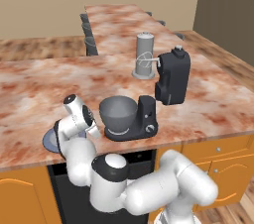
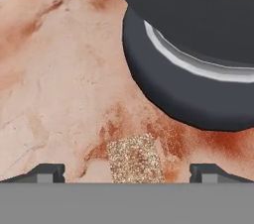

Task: Add butter and sugar cubes to the stand mixer bowl and then turn on the stand mixer to begin making frosting.

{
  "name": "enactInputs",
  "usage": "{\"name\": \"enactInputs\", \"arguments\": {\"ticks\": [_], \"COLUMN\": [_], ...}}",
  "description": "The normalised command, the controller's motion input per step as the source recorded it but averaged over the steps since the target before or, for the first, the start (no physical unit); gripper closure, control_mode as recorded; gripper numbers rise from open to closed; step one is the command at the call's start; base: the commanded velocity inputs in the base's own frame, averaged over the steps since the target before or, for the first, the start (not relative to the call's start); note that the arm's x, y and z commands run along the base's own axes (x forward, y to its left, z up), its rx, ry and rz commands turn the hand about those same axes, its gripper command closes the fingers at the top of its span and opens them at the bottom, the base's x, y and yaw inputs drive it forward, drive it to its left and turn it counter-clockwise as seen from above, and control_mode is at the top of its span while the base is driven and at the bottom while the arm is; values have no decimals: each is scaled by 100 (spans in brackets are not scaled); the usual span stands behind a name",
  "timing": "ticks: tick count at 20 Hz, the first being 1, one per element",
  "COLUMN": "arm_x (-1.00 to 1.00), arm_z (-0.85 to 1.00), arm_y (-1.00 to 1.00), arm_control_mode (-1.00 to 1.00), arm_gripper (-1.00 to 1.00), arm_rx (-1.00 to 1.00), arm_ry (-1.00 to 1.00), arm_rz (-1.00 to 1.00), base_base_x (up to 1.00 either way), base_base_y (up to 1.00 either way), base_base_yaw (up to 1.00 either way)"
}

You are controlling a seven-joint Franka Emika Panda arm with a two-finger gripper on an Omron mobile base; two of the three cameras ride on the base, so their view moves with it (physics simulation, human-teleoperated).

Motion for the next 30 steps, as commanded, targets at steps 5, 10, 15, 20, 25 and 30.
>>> {"name": "enactInputs", "arguments": {"ticks": [5,10,15,20,25,30], "arm_x": [0,0,-5,-48,-81,-68], "arm_z": [-26,-10,3,45,97,100], "arm_y": [-2,-2,0,14,25,20], "arm_control_mode": [-100,-100,-100,-100,-100,-100], "arm_gripper": [100,100,100,100,100,100], "arm_rx": [-6,-7,-3,0,1,3], "arm_ry": [5,5,4,6,1,0], "arm_rz": [0,0,0,0,3,2], "base_base_x": [0,0,0,0,0,0], "base_base_y": [0,0,0,0,0,0], "base_base_yaw": [0,0,0,0,0,0]}}
